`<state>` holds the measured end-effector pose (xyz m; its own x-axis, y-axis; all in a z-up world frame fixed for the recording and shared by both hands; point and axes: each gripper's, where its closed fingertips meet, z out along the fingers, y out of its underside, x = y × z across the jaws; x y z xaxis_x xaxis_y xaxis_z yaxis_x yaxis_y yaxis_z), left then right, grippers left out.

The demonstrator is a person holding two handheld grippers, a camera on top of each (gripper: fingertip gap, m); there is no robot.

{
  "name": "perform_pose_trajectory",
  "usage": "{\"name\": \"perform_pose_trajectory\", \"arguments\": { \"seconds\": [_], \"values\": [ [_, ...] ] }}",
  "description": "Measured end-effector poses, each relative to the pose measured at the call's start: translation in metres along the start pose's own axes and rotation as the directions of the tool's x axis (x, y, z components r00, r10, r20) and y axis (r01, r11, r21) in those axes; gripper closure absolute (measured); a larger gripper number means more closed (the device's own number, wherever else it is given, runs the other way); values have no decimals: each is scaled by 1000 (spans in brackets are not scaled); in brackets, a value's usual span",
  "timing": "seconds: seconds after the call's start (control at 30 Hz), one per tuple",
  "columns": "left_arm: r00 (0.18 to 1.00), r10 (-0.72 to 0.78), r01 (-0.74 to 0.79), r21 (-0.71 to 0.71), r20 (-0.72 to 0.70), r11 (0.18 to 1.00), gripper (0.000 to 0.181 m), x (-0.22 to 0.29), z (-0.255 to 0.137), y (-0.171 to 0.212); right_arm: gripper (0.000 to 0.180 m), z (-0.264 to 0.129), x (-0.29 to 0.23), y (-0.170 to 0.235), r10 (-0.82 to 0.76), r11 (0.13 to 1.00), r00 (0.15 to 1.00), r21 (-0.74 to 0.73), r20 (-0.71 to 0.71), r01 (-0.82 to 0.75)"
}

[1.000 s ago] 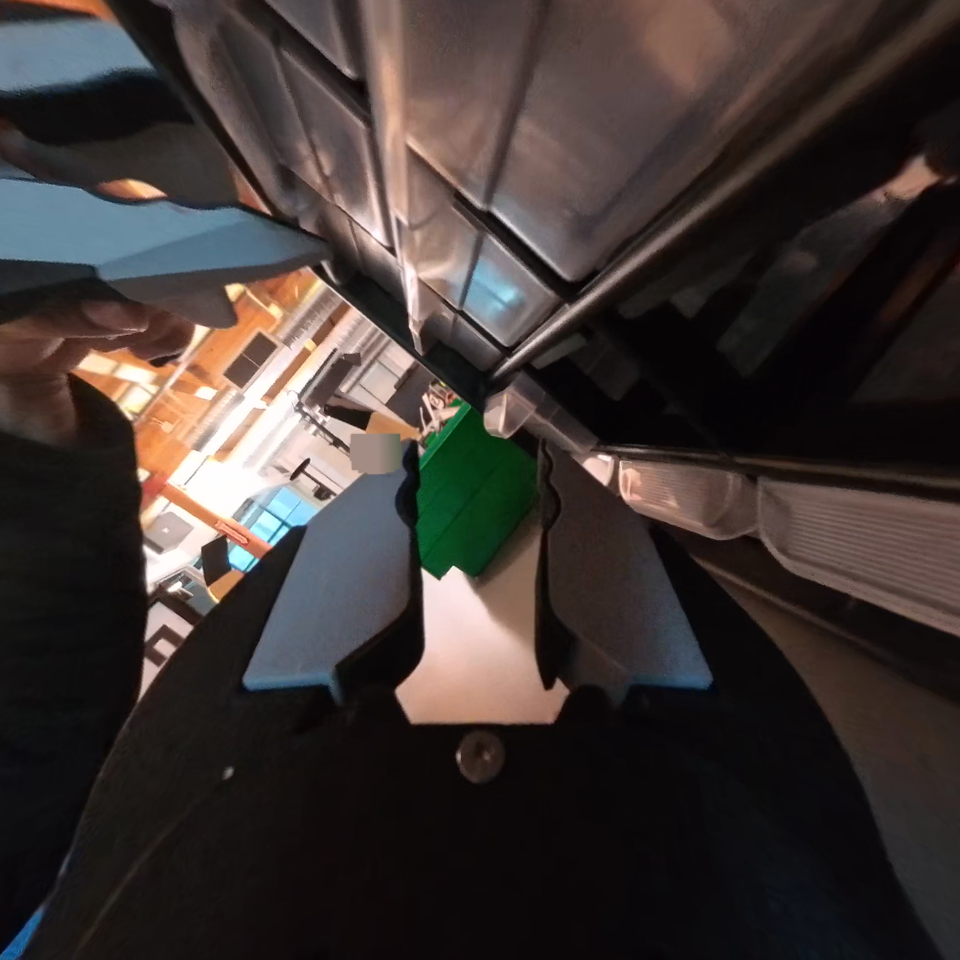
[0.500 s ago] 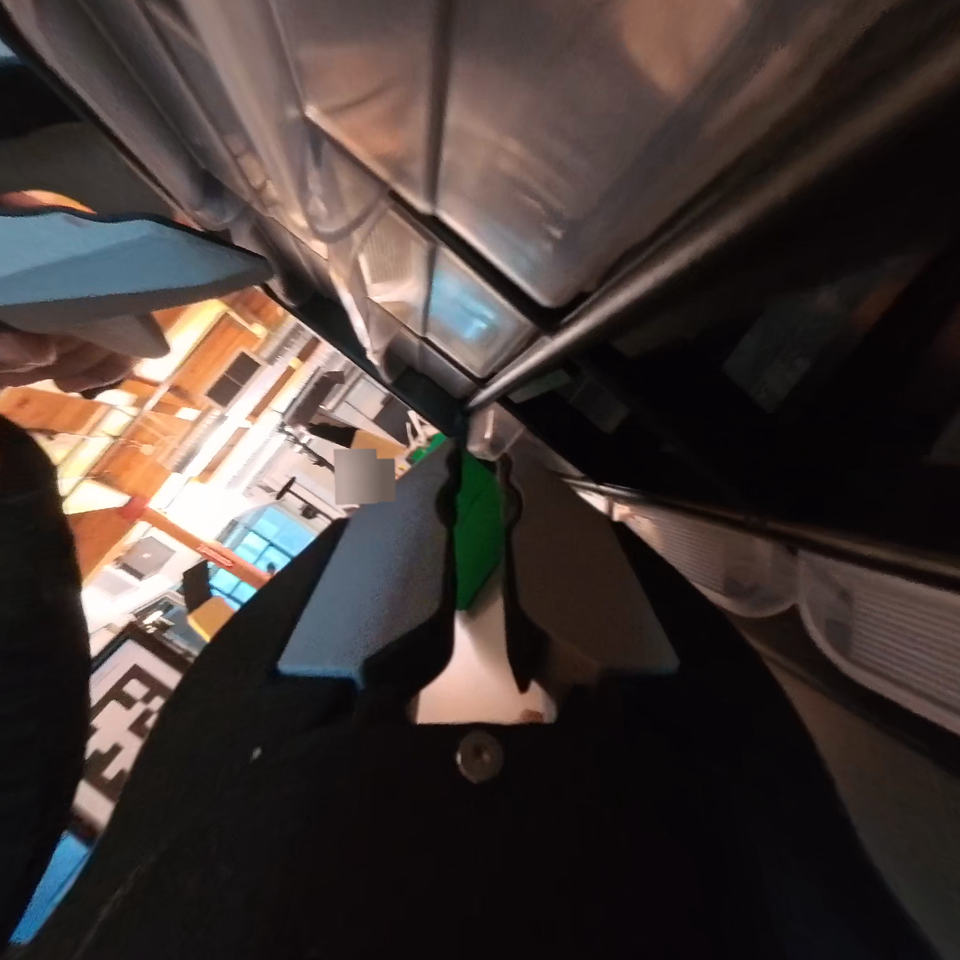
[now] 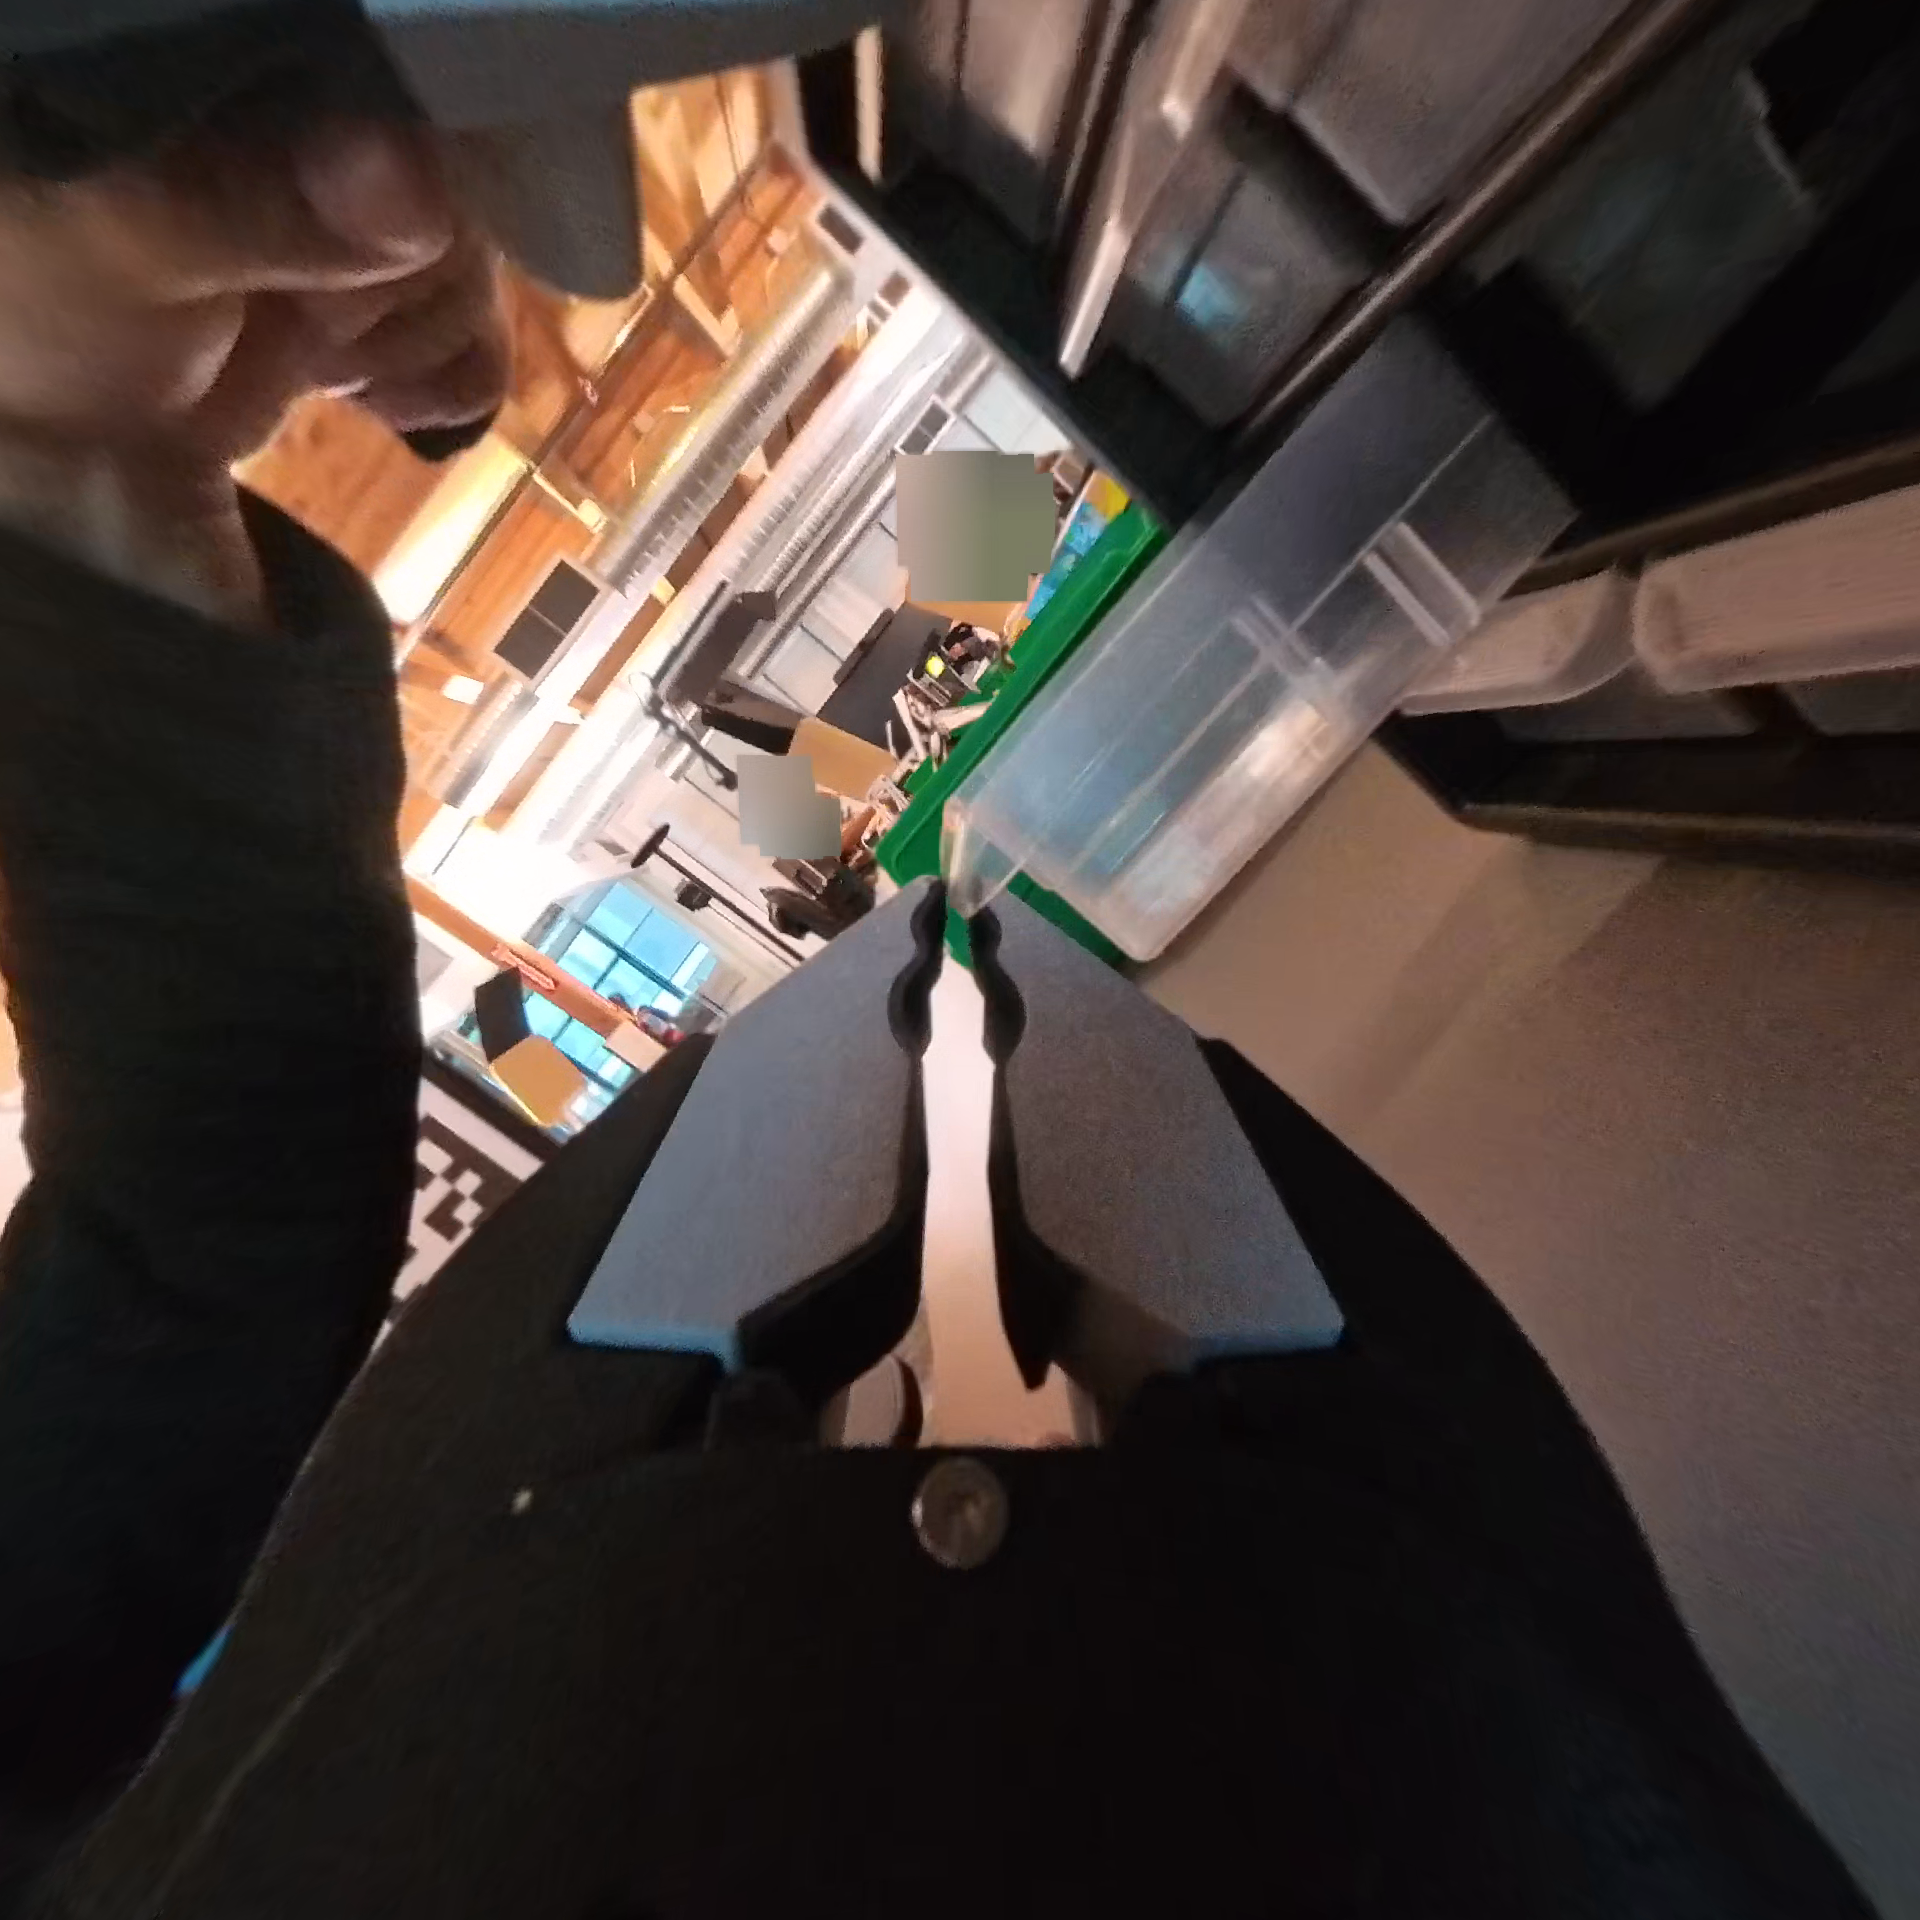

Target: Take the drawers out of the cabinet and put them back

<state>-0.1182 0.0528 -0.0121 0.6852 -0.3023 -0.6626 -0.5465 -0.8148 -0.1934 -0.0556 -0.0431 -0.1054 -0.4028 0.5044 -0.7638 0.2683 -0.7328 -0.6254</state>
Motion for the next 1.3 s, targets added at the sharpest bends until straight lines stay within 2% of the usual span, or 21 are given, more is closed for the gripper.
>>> {"name": "perform_pose_trajectory", "arguments": {
  "seconds": [0.03,0.13,0.23,0.37,0.43,0.5,0.57,0.67,0.8,0.9,0.97,1.0,1.1,1.3],
  "values": [
    [1000,-4,4,5,1,1000,132,0,0,0,179,-1,-1,5,-13,999,1000,-34,-8,12],
    [1000,-15,15,17,3,1000,132,0,0,0,157,-9,1,19,-68,986,997,-155,-45,60],
    [1000,-13,12,16,2,1000,132,0,0,0,150,-21,8,21,-228,949,966,-251,-126,191],
    [1000,0,0,-5,6,1000,131,0,0,0,149,-38,17,6,-497,841,837,-367,-230,399],
    [1000,4,-4,-8,12,1000,131,0,0,0,142,-41,9,-5,-622,758,755,-398,-205,516],
    [1000,4,-4,-7,12,1000,131,0,0,1,139,-41,-1,-4,-720,648,683,-474,-123,597],
    [1000,5,-5,-7,10,1000,131,0,0,1,134,-41,-3,-12,-830,506,548,-546,-99,668],
    [1000,3,-3,-4,7,1000,131,0,0,0,132,-34,-12,-9,-936,253,349,-610,41,751],
    [1000,-2,2,-2,7,1000,131,0,0,0,127,-25,11,-1,-976,-42,124,-717,177,696],
    [1000,2,-1,-6,11,1000,131,0,0,0,135,-13,23,-4,-974,-185,-29,-716,224,673],
    [1000,4,-4,-8,11,1000,131,0,0,0,149,-7,32,-7,-963,-260,-115,-726,244,636],
    [1000,4,-4,-8,11,1000,131,0,0,0,161,-4,34,-5,-959,-274,-123,-730,254,626],
    [1000,3,-2,-4,12,1000,131,0,1,0,162,-2,35,-4,-964,-254,-93,-759,250,600],
    [1000,-1,1,12,8,1000,132,0,1,0,164,-8,6,4,-958,-89,143,-732,249,675]
  ]
}}
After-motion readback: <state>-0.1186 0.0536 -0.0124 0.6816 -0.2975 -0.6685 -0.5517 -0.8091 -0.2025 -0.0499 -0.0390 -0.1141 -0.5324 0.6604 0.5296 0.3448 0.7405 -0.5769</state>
